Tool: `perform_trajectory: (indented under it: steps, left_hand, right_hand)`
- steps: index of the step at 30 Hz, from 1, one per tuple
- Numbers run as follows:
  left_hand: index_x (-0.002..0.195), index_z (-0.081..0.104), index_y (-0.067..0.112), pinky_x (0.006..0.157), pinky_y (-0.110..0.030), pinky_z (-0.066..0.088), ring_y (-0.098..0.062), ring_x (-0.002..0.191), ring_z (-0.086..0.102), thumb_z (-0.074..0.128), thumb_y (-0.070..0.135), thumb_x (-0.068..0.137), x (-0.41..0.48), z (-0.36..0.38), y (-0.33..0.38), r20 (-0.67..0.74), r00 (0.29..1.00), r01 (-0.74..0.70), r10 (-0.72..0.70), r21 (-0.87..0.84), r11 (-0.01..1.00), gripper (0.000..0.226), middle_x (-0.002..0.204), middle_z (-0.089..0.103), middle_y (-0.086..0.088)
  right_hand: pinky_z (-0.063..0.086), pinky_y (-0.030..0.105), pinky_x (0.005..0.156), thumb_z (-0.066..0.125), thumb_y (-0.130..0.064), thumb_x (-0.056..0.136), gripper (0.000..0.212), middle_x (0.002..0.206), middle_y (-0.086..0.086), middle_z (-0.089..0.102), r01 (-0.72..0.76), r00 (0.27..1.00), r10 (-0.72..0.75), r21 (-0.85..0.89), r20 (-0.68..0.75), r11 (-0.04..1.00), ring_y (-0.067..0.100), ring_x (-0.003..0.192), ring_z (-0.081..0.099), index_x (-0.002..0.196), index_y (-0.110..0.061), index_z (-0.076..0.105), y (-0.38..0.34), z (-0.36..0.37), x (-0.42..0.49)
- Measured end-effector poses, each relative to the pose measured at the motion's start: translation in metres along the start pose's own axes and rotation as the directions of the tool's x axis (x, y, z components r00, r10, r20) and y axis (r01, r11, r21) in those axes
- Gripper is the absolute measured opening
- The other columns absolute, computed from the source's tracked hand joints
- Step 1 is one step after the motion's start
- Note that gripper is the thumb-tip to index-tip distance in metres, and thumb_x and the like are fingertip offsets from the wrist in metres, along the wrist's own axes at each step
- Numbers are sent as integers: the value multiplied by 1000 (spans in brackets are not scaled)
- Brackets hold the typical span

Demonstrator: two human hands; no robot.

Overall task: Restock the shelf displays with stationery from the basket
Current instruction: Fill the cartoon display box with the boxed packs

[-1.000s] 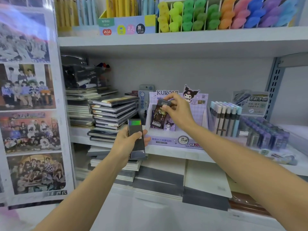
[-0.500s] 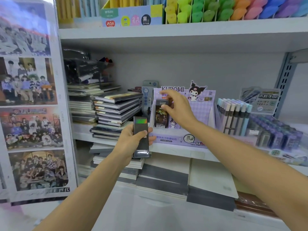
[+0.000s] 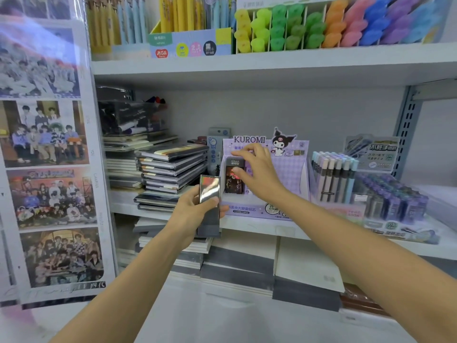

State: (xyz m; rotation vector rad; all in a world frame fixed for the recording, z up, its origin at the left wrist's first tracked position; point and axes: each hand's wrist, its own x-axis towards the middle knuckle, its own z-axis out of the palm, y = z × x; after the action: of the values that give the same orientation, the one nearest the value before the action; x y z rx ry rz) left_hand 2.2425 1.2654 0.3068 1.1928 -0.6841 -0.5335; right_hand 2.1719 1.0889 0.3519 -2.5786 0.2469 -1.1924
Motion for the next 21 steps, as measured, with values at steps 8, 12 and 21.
perform_trajectory:
  steps: [8, 12, 21]
  left_hand:
    - [117, 58, 13, 68, -37, 61, -27, 83, 73, 69, 14, 88, -14, 15, 10, 28, 999, -22, 18, 159, 987, 31, 92, 75, -13]
    - [118, 57, 10, 60, -30, 58, -21, 66, 69, 64, 12, 92, -21, 15, 15, -2, 1000, -11, 11, 200, 980, 28, 82, 73, -14]
    - [112, 65, 11, 64, -27, 57, -16, 71, 68, 57, 51, 88, -27, 20, 37, 65, 997, 55, -48, -99, 994, 47, 91, 74, -9]
  right_hand:
    - [54, 21, 78, 61, -2, 91, 27, 94, 3, 65, -149, 987, 91, 578, 129, 802, 11, 81, 61, 117, -7, 63, -28, -20, -21]
    - [57, 24, 72, 60, -1, 91, 20, 114, 7, 62, -187, 980, 193, 579, 53, 793, 16, 81, 62, 108, -9, 69, -21, -33, -25]
    - [52, 24, 80, 66, -12, 89, 21, 96, 5, 73, -241, 943, 99, 448, 317, 861, 10, 83, 65, 110, -14, 71, -1, -43, -53]
